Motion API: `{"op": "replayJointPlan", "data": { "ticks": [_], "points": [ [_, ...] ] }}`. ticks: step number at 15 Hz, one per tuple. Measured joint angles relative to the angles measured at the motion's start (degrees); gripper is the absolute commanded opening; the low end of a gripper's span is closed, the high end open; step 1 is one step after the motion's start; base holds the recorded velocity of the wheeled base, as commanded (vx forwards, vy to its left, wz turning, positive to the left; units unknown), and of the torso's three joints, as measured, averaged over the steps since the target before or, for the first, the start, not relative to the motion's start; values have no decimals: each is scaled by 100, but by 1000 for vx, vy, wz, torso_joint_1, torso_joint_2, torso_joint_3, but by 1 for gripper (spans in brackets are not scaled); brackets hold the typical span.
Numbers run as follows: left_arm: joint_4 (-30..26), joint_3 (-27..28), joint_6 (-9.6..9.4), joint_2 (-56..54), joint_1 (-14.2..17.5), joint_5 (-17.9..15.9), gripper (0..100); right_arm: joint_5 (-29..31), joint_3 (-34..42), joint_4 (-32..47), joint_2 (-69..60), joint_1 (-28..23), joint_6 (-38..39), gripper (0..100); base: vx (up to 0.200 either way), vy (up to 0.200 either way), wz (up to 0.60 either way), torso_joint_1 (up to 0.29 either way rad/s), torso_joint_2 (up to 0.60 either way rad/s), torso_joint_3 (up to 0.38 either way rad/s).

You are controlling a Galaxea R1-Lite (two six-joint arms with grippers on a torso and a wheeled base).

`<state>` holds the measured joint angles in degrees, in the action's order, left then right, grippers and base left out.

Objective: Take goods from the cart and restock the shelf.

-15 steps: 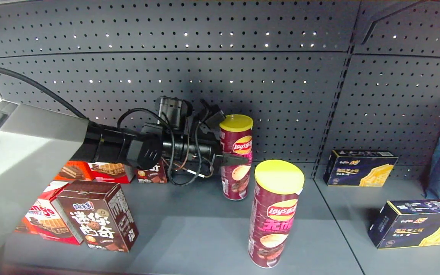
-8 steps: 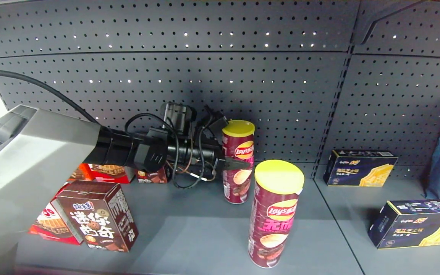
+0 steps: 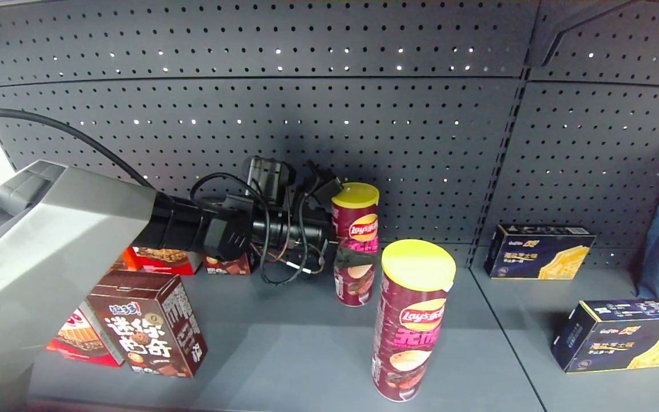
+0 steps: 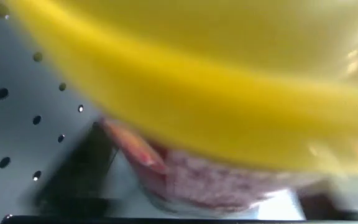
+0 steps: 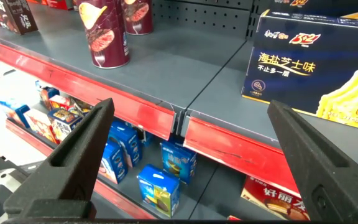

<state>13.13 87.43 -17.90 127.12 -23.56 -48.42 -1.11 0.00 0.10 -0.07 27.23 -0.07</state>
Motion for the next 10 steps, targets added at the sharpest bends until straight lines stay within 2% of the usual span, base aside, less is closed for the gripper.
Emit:
{"op": "replayJointPlan", "data": {
  "ticks": [3, 5, 10],
  "points": [
    [35, -138, -16, -80, 30, 28, 100, 0, 0, 0, 0, 0, 0, 100, 0, 0, 0, 0, 0, 0],
    [104, -422, -52, -262, 63, 110, 100, 0, 0, 0, 0, 0, 0, 100, 0, 0, 0, 0, 0, 0],
    [301, -1563, -129, -887, 199, 413, 100, 0, 0, 0, 0, -1, 0, 100, 0, 0, 0, 0, 0, 0]
  ]
}}
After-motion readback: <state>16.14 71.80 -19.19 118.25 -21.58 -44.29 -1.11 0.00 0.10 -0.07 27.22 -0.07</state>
